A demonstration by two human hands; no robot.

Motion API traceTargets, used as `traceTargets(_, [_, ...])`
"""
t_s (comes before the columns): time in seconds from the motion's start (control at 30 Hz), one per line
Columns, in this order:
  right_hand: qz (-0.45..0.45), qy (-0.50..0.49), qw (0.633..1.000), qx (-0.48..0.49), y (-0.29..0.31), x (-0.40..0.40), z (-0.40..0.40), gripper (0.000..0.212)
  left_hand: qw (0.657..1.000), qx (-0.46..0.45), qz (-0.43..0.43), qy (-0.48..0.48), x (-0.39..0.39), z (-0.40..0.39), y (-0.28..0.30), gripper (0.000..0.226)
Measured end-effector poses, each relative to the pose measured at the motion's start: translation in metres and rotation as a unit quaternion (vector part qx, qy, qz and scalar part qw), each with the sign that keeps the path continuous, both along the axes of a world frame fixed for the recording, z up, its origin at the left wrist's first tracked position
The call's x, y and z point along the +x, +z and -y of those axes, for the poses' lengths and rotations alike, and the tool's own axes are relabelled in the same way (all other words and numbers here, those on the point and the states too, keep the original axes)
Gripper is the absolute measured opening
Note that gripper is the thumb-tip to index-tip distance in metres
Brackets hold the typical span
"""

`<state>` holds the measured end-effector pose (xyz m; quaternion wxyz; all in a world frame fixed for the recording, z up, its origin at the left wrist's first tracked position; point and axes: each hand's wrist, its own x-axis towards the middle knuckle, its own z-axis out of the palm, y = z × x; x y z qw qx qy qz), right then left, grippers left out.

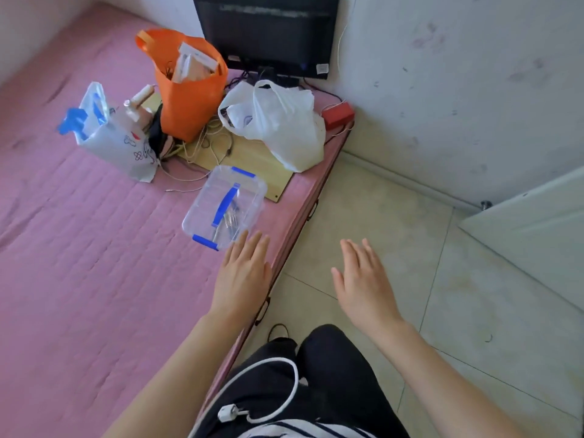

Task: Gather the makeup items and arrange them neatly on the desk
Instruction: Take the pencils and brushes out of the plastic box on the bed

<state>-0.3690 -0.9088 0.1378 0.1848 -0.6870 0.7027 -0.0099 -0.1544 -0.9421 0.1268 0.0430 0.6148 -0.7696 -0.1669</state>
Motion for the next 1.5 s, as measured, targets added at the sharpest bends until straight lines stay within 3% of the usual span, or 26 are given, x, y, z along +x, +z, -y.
traceTargets(0.27, [0.002, 0.024, 1.000, 0.014, -0.009, -0.052, 0.099, 0.057, 0.999, 0.009, -0.019, 0.029, -0.050, 0.084, -0.009, 0.043])
traceTargets(0.53, [-0.008, 0.157, 0.987, 0.035, -0.007, -0.106, 0.205, 0.057, 0.983, 0.042, -0.042, 0.173, -0.116, 0.146, -0.012, 0.041])
traceTargets(0.73, [-0.018, 0.275, 0.961, 0.034, -0.015, -0.103, 0.275, 0.056, 0.963, 0.052, -0.050, 0.259, -0.134, 0.167, -0.013, 0.041])
traceTargets(1.03, [-0.044, 0.394, 0.917, 0.052, -0.045, -0.030, 0.325, 0.056, 0.934, 0.054, -0.039, 0.351, -0.078, 0.171, -0.038, 0.037])
traceTargets(1.5, [-0.036, 0.414, 0.904, 0.098, -0.112, 0.098, 0.380, 0.053, 0.875, 0.095, -0.066, 0.470, 0.049, 0.179, -0.121, 0.035])
